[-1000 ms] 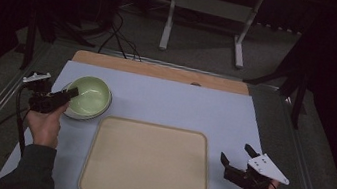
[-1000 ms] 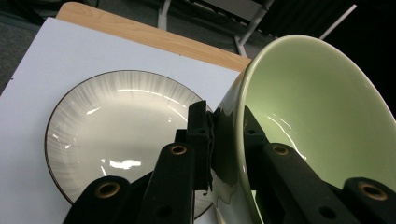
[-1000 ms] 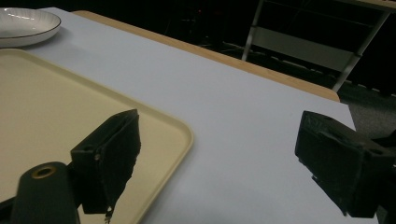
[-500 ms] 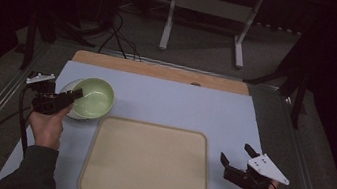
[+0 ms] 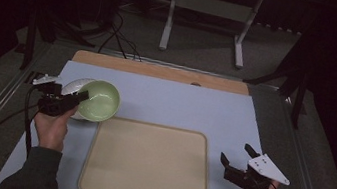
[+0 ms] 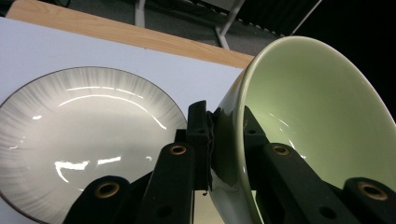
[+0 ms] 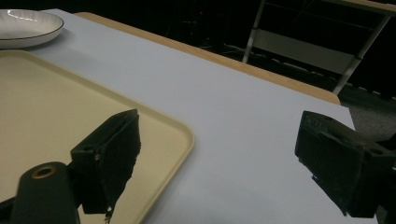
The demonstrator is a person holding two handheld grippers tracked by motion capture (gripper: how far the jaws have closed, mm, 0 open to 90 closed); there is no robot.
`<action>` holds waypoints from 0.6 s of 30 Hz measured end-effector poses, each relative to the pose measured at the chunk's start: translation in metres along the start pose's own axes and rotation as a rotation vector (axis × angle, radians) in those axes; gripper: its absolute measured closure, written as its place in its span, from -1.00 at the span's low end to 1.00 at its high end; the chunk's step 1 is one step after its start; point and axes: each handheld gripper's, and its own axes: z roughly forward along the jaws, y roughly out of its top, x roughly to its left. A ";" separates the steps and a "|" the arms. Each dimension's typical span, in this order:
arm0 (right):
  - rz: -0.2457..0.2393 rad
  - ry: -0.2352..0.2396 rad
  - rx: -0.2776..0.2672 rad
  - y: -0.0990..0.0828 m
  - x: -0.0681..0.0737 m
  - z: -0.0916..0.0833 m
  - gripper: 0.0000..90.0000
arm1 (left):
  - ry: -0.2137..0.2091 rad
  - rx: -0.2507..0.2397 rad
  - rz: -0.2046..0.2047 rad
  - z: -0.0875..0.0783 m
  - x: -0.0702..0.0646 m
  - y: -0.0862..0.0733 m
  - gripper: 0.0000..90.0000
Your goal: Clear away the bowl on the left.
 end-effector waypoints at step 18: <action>-0.003 0.003 0.001 0.000 0.000 0.000 -0.70 | -0.029 0.031 0.017 0.008 -0.010 -0.005 0.81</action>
